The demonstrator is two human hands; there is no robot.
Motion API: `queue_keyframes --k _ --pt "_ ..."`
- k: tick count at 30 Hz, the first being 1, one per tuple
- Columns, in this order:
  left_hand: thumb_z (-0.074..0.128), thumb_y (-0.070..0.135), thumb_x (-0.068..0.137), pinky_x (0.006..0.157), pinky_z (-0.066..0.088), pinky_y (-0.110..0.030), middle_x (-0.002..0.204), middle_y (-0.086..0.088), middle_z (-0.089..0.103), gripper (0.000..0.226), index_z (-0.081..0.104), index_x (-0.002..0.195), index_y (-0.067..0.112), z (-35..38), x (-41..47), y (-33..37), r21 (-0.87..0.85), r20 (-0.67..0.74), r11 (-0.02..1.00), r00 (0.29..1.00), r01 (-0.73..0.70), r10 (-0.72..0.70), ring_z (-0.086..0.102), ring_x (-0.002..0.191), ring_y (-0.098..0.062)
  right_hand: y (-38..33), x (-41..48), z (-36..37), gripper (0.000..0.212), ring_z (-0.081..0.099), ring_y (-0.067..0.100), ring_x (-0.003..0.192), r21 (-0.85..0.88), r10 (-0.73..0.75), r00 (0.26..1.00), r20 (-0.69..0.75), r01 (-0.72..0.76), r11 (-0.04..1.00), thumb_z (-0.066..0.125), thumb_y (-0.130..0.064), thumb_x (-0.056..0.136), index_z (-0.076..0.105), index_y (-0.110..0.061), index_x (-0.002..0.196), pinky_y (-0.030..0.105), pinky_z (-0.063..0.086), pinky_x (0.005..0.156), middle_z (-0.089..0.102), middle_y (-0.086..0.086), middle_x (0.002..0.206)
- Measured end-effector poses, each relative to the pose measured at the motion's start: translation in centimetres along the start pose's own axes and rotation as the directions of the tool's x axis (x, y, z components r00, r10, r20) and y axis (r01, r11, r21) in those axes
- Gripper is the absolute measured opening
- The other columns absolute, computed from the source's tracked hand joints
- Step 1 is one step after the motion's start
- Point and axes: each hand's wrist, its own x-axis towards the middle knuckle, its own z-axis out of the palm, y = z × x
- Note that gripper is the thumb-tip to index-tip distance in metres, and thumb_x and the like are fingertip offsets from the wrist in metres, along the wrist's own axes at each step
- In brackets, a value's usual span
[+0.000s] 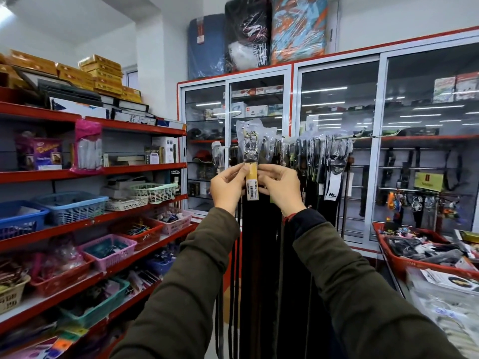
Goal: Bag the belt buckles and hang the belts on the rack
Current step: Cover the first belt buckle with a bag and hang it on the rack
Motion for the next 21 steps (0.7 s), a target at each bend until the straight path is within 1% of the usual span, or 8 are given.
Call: queue_keyframes --k 2,5,7,10,13,15,17,21 --pt "0.068 0.017 0.094 0.094 0.059 -0.043 0.107 -0.003 0.075 0.026 0.072 0.119 0.015 -0.2 -0.7 -1.0 0.254 -0.008 0.953 0.985 -0.165 0.172 0.072 0.099 -0.02 1.1 -0.6 -0.4 0.032 0.073 0.022 0.099 -0.169 -0.083 0.996 -0.023 0.078 0.983 0.057 0.001 0.093 0.069 -0.009 0.122 0.041 0.06 0.092 0.076 0.011 0.111" --pt "0.058 0.019 0.097 0.101 0.051 -0.032 0.127 0.0 0.055 0.039 0.054 0.137 0.021 -0.4 -3.5 -2.8 0.536 0.1 0.746 0.907 -0.395 0.409 0.059 0.112 -0.015 2.7 -2.8 -1.7 0.033 0.071 0.019 0.103 -0.324 -0.184 0.982 -0.04 0.161 0.932 0.051 -0.005 0.098 0.066 -0.013 0.126 0.041 0.059 0.094 0.073 0.007 0.117" --pt "0.053 0.022 0.098 0.108 0.04 -0.03 0.142 -0.002 0.043 0.048 0.043 0.145 0.02 -0.4 -5.8 -4.3 0.664 0.178 0.585 0.858 -0.466 0.481 0.047 0.129 -0.018 4.0 -4.5 -2.9 0.031 0.069 0.017 0.107 -0.387 -0.232 0.972 -0.042 0.198 0.9 0.049 -0.012 0.101 0.063 -0.015 0.128 0.043 0.059 0.094 0.071 0.005 0.121" --pt "0.05 0.025 0.099 0.121 0.03 -0.042 0.155 -0.004 0.035 0.053 0.038 0.15 0.017 0.0 -8.9 -6.8 0.726 0.286 0.439 0.813 -0.529 0.507 0.032 0.147 -0.023 6.2 -7.5 -5.3 0.032 0.064 0.013 0.112 -0.563 -0.301 0.954 -0.018 0.239 0.791 0.046 -0.022 0.104 0.057 -0.022 0.133 0.037 0.056 0.094 0.065 -0.002 0.124" --pt "0.049 0.028 0.1 0.127 0.013 -0.05 0.16 -0.002 0.031 0.052 0.038 0.151 0.02 0.9 -12.0 -9.1 0.713 0.37 0.427 0.815 -0.557 0.446 0.017 0.155 -0.022 8.0 -10.5 -7.6 0.038 0.052 0.014 0.131 -0.717 -0.334 0.942 -0.011 0.225 0.659 0.044 -0.027 0.104 0.05 -0.024 0.141 0.035 0.05 0.105 0.056 -0.005 0.139" --pt "0.049 0.029 0.101 0.128 0.003 -0.05 0.162 -0.002 0.029 0.052 0.038 0.152 0.02 1.6 -14.1 -10.3 0.713 0.394 0.427 0.822 -0.556 0.411 0.012 0.157 -0.023 8.9 -12.3 -9.1 0.043 0.038 0.018 0.146 -0.784 -0.343 0.939 -0.019 0.199 0.588 0.045 -0.027 0.104 0.046 -0.021 0.146 0.041 0.038 0.118 0.048 -0.002 0.151" --pt "0.049 0.03 0.101 0.127 -0.005 -0.048 0.163 -0.002 0.028 0.052 0.038 0.152 0.021 2.4 -16.1 -11.3 0.717 0.417 0.413 0.82 -0.562 0.393 0.01 0.157 -0.023 9.5 -13.9 -10.8 0.046 0.026 0.022 0.154 -0.833 -0.328 0.944 -0.03 0.158 0.53 0.045 -0.027 0.104 0.043 -0.021 0.149 0.047 0.026 0.125 0.039 0.0 0.159" --pt "0.049 0.03 0.101 0.128 -0.004 -0.047 0.164 -0.001 0.026 0.053 0.038 0.152 0.021 4.4 -20.0 -13.1 0.673 0.476 0.46 0.816 -0.579 0.329 0.007 0.158 -0.022 10.7 -17.5 -14.6 0.048 0.012 0.024 0.158 -0.903 -0.277 0.959 -0.054 0.072 0.423 0.043 -0.028 0.103 0.039 -0.023 0.151 0.049 0.012 0.128 0.026 0.001 0.166"
